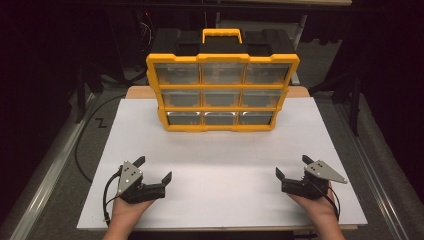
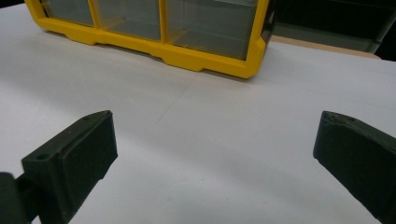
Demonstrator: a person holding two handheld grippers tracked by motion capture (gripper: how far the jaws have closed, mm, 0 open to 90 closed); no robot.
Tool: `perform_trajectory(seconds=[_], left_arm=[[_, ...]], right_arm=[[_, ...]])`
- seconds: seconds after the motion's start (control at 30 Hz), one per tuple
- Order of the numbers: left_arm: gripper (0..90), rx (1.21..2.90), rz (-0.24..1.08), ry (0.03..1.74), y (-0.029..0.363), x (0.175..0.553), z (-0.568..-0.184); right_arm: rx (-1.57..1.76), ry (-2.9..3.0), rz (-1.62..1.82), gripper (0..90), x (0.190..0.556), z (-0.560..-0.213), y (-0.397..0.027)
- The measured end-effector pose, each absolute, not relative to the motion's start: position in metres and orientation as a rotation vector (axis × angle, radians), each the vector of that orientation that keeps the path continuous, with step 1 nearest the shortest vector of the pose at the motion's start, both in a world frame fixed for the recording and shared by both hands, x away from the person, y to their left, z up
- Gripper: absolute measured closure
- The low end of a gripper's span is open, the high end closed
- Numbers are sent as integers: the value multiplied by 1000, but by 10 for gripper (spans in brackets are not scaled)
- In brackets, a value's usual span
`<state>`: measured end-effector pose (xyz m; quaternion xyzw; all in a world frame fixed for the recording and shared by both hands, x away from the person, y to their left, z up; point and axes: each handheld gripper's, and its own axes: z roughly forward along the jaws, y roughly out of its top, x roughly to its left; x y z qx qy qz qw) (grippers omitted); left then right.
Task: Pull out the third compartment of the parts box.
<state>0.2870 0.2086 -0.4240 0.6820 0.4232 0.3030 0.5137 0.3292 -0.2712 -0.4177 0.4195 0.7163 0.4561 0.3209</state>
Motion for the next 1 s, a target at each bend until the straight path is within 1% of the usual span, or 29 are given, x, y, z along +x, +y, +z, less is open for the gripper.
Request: perform_trajectory(seconds=[0.57, 1.0], left_arm=[[5, 1654, 734, 1003, 205, 290, -426], [5, 1658, 733, 999, 204, 292, -428]], right_arm=[[1109, 1860, 1159, 10, 367, -420, -260], [1177, 1820, 1102, 22, 412, -425, -255]])
